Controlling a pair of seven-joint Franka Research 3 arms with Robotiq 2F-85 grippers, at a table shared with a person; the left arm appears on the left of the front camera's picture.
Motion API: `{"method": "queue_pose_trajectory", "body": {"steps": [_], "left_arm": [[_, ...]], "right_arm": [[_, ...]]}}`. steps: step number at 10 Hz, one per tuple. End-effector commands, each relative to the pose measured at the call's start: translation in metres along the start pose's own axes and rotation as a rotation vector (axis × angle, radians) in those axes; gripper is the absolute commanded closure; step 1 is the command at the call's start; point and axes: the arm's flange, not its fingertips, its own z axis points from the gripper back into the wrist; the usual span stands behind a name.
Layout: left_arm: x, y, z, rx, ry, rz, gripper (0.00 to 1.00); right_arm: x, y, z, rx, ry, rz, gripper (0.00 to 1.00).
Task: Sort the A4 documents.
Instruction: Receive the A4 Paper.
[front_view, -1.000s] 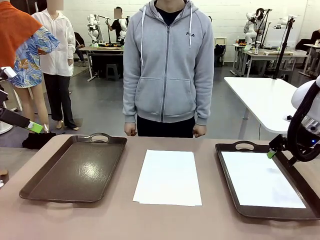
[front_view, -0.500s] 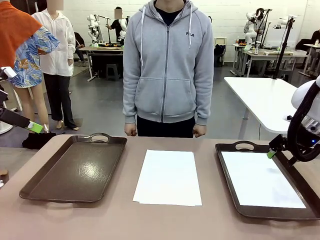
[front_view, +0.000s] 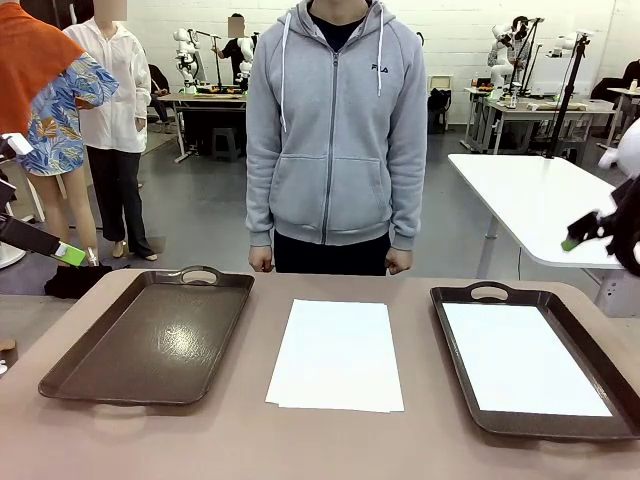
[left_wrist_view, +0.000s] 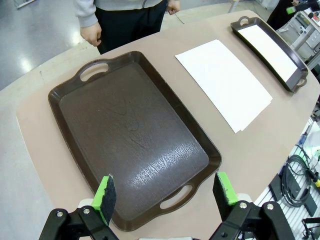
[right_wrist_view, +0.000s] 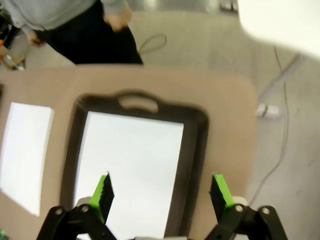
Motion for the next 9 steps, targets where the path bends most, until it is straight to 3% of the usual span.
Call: {"method": "queue_pose_trajectory", "body": {"steps": [1, 5, 7, 9], "left_arm": [[0.000, 0.001, 0.000, -0.011, -0.009, 0.001, 0.00], [0.000, 0.001, 0.000, -0.011, -0.009, 0.001, 0.00], [0.000, 0.001, 0.000, -0.011, -0.009, 0.001, 0.00], [0.000, 0.001, 0.000, -0.011, -0.009, 0.001, 0.00]], "right_arm": [[-0.017, 0.010, 0.028, 0.138, -0.123, 0.074, 0.00], [-0.020, 0.010, 0.100, 0.569, -0.188, 0.252, 0.00], [-0.034, 0.014, 0.117, 0.685, -0.171, 0.336, 0.00], [-0.053, 0.024, 0.120, 0.678, -0.193, 0.384, 0.00]]}}
